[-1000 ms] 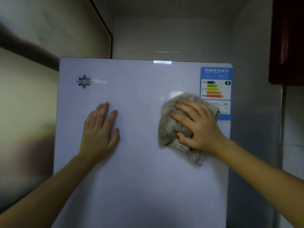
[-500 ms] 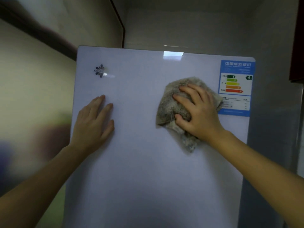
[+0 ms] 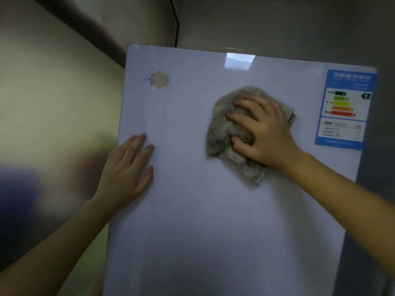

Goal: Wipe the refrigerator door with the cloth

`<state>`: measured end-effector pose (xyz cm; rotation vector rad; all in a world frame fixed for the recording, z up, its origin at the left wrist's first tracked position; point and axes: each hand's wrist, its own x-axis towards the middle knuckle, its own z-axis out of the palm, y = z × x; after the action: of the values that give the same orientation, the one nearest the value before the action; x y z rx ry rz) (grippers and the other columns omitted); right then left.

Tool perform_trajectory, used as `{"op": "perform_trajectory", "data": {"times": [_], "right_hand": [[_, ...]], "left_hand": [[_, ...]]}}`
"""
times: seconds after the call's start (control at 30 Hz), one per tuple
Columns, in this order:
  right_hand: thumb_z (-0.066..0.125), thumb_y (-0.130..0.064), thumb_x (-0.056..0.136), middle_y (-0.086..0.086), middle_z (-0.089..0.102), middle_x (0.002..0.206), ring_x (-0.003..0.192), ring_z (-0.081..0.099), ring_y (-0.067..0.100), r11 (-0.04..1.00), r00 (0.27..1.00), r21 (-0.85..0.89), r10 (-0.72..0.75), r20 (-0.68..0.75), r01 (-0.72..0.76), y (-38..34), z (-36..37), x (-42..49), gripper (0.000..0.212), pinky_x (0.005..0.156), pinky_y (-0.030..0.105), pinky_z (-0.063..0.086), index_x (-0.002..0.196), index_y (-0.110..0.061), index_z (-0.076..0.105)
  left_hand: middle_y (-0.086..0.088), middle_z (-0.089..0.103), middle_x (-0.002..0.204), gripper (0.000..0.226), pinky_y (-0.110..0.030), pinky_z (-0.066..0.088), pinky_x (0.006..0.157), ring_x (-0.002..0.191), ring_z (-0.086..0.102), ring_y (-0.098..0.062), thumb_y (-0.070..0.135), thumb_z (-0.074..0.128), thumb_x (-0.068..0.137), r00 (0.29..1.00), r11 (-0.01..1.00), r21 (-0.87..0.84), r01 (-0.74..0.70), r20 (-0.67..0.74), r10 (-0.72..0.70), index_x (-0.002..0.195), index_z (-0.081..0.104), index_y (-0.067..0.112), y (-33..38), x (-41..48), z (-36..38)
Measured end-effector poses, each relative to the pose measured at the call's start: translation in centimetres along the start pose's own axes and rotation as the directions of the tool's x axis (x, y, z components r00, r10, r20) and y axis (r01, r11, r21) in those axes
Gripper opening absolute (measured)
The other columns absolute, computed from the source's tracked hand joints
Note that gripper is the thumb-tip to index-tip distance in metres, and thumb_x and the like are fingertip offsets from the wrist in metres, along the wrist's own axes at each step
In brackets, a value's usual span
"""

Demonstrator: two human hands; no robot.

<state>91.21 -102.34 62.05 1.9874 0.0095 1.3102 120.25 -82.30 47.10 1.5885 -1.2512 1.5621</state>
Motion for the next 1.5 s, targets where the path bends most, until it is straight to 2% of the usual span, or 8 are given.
{"op": "perform_trajectory", "data": {"times": [0.13,0.37,0.57,0.73,0.83,1.0,1.33,1.5], "right_hand": [[0.068,-0.046,0.083,0.01,0.058,0.144,0.139,0.045,0.034,0.998,0.998,0.004,0.055,-0.03,-0.055,-3.9,1.8,-1.2,0.055,0.112,0.048,0.032,0.132,-0.02,0.067],[0.066,-0.045,0.085,0.008,0.061,0.142,0.138,0.051,0.029,0.872,0.845,0.132,-0.489,0.218,0.471,-10.7,4.9,-7.4,0.047,0.117,0.047,0.037,0.125,-0.021,0.07],[0.067,-0.045,0.085,0.013,0.061,0.141,0.135,0.053,0.036,0.983,0.981,0.01,-0.185,0.064,0.184,-6.6,3.4,0.4,0.051,0.113,0.05,0.036,0.128,-0.018,0.069],[0.068,-0.043,0.084,0.011,0.059,0.143,0.14,0.047,0.034,1.0,1.0,-0.008,0.006,-0.02,-0.006,-7.2,3.8,3.6,0.053,0.113,0.05,0.036,0.129,-0.016,0.068],[0.066,-0.044,0.085,0.013,0.059,0.144,0.139,0.049,0.036,0.987,0.985,0.033,-0.161,0.068,0.159,-10.1,5.2,0.9,0.052,0.116,0.053,0.036,0.13,-0.017,0.067],[0.061,-0.046,0.091,0.01,0.06,0.145,0.139,0.051,0.031,0.851,0.822,0.151,-0.525,0.222,0.503,-12.7,6.2,-4.9,0.048,0.119,0.05,0.036,0.129,-0.018,0.068],[0.069,-0.044,0.083,0.009,0.062,0.138,0.135,0.049,0.033,0.999,0.999,0.025,-0.03,-0.024,0.031,-10.6,5.5,5.6,0.049,0.11,0.045,0.034,0.124,-0.019,0.07],[0.067,-0.044,0.083,0.011,0.061,0.14,0.138,0.048,0.034,0.996,0.996,0.032,-0.085,-0.004,0.085,-14.0,7.4,4.9,0.051,0.112,0.049,0.034,0.126,-0.017,0.069]], "left_hand": [[-0.021,0.047,0.154,0.048,-0.048,0.043,0.107,0.14,0.048,-0.039,0.031,0.051,0.097,1.0,1.0,-0.011,-0.004,-0.031,0.004,0.137,0.059,0.004,-0.4,-0.7,0.1],[-0.021,0.045,0.155,0.049,-0.047,0.039,0.113,0.143,0.045,-0.038,0.032,0.051,0.099,1.0,1.0,-0.019,0.01,0.003,-0.01,0.139,0.057,0.004,-1.5,-2.7,-0.1],[-0.022,0.045,0.155,0.05,-0.046,0.038,0.113,0.142,0.046,-0.039,0.033,0.051,0.098,1.0,0.999,-0.022,0.028,0.011,-0.027,0.137,0.059,0.004,-2.1,-3.7,-0.1],[-0.022,0.044,0.155,0.05,-0.046,0.04,0.115,0.142,0.044,-0.04,0.033,0.052,0.098,0.999,0.997,-0.072,0.042,0.033,-0.04,0.137,0.058,0.003,-2.4,-4.5,-0.2],[-0.022,0.044,0.155,0.049,-0.045,0.038,0.117,0.143,0.044,-0.039,0.032,0.052,0.098,0.999,0.995,-0.086,0.044,0.024,-0.042,0.138,0.058,0.003,-2.4,-4.8,-0.2],[-0.023,0.043,0.155,0.047,-0.047,0.041,0.116,0.144,0.043,-0.039,0.028,0.056,0.098,0.998,0.99,-0.125,0.06,0.009,-0.059,0.137,0.058,0.002,-2.1,-4.9,-0.1],[-0.022,0.045,0.154,0.045,-0.044,0.037,0.116,0.143,0.043,-0.038,0.026,0.054,0.098,0.996,0.986,-0.139,0.09,-0.002,-0.091,0.136,0.059,0.002,-1.7,-6.4,0.1],[-0.02,0.046,0.154,0.045,-0.04,0.036,0.118,0.144,0.043,-0.036,0.024,0.056,0.098,0.997,0.985,-0.154,0.079,0.001,-0.08,0.137,0.059,0.002,-2.3,-6.5,-0.2]]}}
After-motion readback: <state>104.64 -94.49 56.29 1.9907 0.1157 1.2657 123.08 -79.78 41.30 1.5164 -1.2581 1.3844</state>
